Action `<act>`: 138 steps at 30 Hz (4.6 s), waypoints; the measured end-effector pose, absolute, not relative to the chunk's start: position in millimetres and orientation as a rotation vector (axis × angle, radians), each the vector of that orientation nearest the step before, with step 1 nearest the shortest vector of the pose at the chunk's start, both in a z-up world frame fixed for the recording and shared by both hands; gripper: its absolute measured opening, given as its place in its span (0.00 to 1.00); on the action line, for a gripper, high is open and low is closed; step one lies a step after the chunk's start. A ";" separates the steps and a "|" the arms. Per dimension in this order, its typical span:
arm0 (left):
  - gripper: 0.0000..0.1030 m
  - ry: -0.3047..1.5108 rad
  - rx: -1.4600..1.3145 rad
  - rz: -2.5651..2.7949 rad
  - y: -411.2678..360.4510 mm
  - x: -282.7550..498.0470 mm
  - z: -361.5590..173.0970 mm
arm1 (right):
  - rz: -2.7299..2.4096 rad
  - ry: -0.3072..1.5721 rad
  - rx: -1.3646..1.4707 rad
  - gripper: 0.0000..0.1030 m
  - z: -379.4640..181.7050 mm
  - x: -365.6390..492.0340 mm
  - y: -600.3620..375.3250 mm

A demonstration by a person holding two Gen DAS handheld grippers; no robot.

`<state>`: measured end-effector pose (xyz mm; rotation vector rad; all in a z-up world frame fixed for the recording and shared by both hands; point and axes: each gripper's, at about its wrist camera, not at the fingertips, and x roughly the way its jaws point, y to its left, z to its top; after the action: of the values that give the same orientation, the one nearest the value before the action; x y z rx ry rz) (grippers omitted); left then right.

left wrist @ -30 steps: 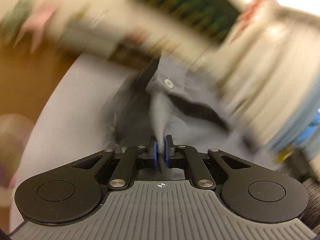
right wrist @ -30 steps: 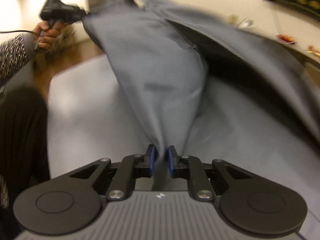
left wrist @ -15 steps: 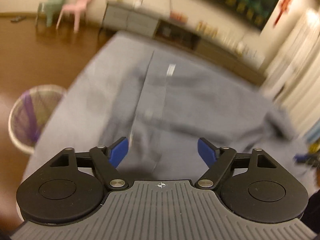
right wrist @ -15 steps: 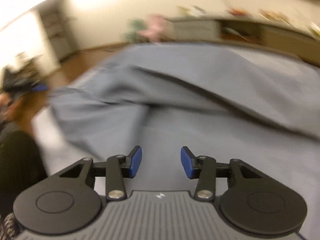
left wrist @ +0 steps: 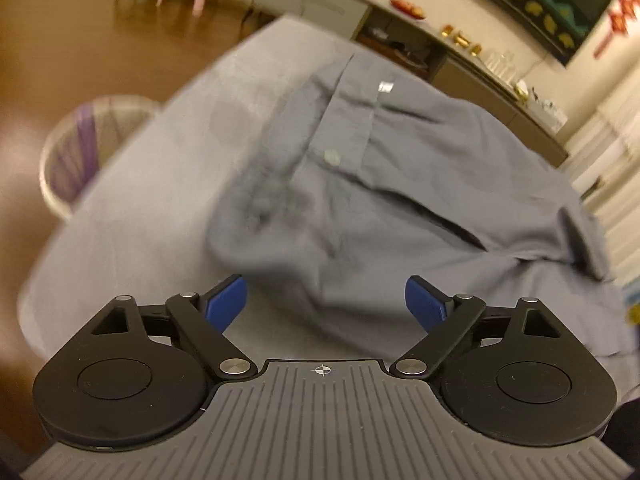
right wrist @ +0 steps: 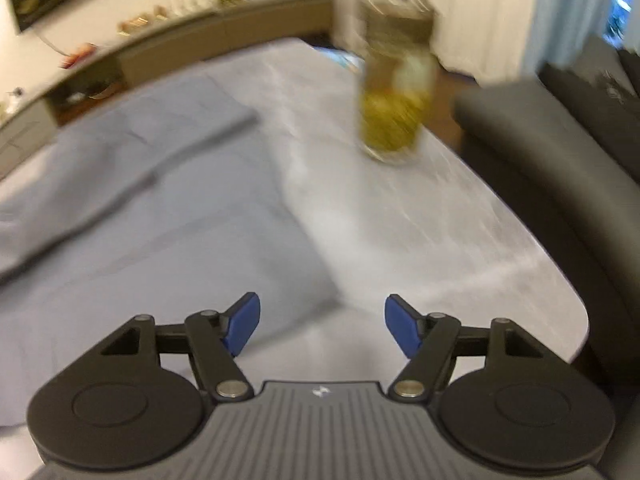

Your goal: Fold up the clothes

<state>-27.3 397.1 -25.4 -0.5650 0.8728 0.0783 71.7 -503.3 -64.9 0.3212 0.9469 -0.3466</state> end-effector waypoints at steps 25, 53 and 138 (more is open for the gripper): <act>0.22 0.653 -0.898 0.088 411.5 9.4 -70.4 | -0.245 0.765 0.329 0.05 -97.7 93.6 -494.7; 0.01 0.566 -0.919 -0.001 410.6 -0.9 -51.4 | -0.175 0.716 0.319 0.05 -101.9 70.9 -499.4; 0.80 0.682 -0.773 0.284 405.3 95.8 19.7 | 0.384 0.620 -0.262 0.62 17.4 124.9 -206.8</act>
<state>95.8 405.3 19.7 -0.7734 0.6816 0.2839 124.9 -206.8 17.4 -0.2615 0.6201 0.3843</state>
